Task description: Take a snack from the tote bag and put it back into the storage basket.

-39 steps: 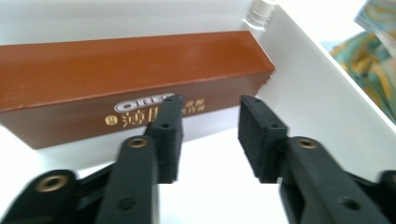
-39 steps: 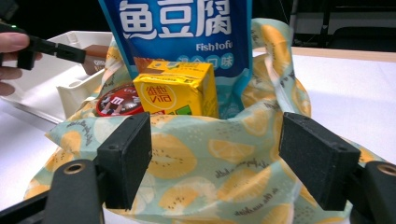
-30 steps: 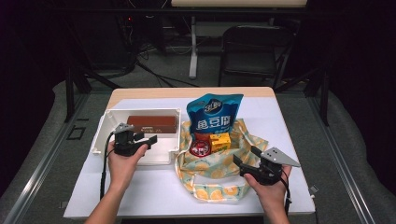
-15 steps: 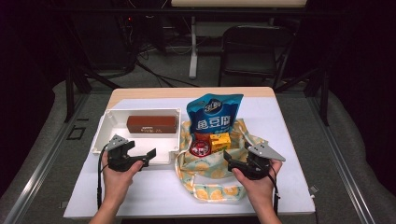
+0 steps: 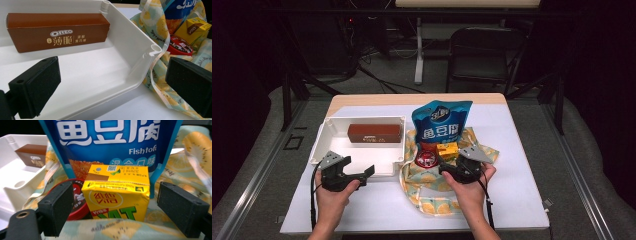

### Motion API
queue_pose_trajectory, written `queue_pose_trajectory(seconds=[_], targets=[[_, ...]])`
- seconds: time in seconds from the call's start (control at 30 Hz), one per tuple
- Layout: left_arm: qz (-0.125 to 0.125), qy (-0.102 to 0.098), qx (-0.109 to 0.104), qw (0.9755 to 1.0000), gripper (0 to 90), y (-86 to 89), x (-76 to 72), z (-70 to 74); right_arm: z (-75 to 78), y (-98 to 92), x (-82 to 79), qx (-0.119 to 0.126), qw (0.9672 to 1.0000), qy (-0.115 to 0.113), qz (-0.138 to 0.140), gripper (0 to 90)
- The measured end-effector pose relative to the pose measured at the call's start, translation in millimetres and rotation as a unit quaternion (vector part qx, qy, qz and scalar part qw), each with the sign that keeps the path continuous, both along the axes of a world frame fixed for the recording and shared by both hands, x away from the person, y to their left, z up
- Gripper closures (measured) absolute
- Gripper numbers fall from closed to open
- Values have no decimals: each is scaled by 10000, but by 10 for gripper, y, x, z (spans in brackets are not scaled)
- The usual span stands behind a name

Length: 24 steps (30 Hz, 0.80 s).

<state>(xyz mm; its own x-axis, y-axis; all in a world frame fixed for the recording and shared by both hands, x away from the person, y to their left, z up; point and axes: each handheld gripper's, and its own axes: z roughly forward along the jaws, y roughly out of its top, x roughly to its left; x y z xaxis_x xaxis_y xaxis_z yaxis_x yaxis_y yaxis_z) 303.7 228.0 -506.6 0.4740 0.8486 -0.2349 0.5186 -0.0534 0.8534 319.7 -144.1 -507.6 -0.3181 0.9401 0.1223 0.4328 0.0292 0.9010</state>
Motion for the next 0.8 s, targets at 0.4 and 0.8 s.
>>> queue_pose_trajectory(seconds=[0.4, 0.8], targets=[[-37, 124, -13, 9999, 2, 18, 18, -20, -66, 126, 209, -169, 9989, 254, -367, 138], [-52, 167, -92, 9998, 3, 24, 24, -20, -109, 204, 313, -422, 9971, 333, -539, 146]])
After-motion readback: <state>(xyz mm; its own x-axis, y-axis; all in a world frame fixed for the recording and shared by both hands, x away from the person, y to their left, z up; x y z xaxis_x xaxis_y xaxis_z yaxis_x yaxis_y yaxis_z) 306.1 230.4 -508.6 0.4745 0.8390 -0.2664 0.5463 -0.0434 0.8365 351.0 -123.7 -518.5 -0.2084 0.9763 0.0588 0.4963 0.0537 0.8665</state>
